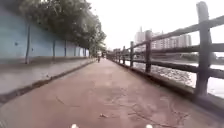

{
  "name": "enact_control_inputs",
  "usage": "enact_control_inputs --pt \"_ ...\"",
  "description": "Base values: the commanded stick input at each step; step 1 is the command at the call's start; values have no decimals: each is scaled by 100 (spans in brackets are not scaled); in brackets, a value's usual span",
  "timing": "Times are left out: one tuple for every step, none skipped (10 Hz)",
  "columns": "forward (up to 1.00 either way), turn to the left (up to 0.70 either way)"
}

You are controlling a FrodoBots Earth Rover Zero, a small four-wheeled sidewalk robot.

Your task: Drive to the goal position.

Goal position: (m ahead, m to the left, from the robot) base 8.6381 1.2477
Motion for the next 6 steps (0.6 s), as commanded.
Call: enact_control_inputs --pt "100 0" --pt "100 0" --pt "100 0" --pt "100 -14" --pt "100 -40" --pt "100 -40"
